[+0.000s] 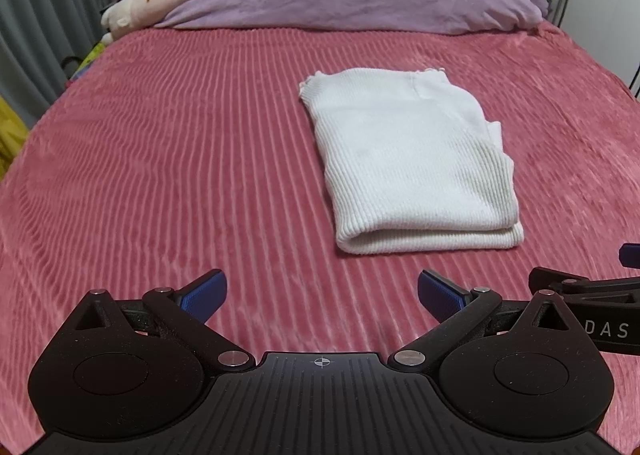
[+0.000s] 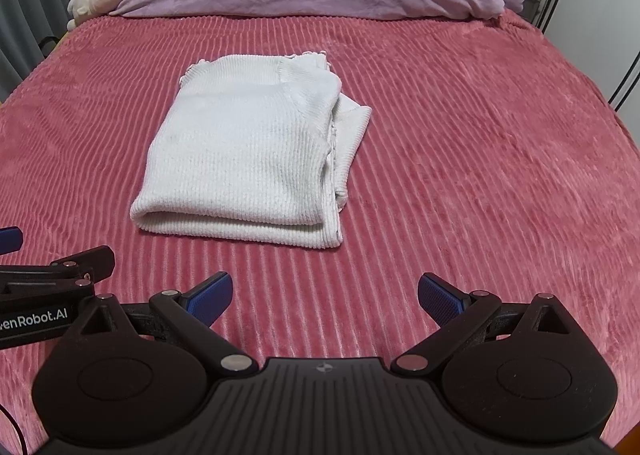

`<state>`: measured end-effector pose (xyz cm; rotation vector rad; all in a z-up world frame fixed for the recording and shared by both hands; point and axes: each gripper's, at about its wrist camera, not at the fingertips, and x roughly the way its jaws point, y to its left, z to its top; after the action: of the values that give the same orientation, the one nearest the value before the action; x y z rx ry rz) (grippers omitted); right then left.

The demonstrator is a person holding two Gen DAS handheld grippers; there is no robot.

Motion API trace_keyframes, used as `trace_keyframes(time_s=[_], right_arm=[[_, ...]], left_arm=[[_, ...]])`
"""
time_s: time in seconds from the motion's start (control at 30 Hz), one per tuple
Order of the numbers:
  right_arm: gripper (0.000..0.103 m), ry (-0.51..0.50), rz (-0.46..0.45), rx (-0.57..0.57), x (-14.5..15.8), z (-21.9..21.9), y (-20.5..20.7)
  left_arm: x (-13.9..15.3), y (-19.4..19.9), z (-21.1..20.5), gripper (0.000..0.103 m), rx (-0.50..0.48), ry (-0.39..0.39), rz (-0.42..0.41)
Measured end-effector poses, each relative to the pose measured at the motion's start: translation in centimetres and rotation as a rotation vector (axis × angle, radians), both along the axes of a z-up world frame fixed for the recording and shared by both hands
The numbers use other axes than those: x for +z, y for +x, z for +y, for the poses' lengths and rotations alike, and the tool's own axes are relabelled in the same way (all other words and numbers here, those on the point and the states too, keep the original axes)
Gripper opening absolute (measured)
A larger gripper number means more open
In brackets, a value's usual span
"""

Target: Fold small clothes

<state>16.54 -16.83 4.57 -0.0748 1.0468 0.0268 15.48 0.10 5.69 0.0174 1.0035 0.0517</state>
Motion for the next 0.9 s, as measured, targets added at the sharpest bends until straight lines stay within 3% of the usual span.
trace_keyframes(time_s=[0.9], right_arm=[[0.099,-0.029,-0.01,-0.002,-0.06,0.2,-0.16]], left_arm=[[-0.33,-0.28,-0.26,0.103,-0.013,0.009,0.013]])
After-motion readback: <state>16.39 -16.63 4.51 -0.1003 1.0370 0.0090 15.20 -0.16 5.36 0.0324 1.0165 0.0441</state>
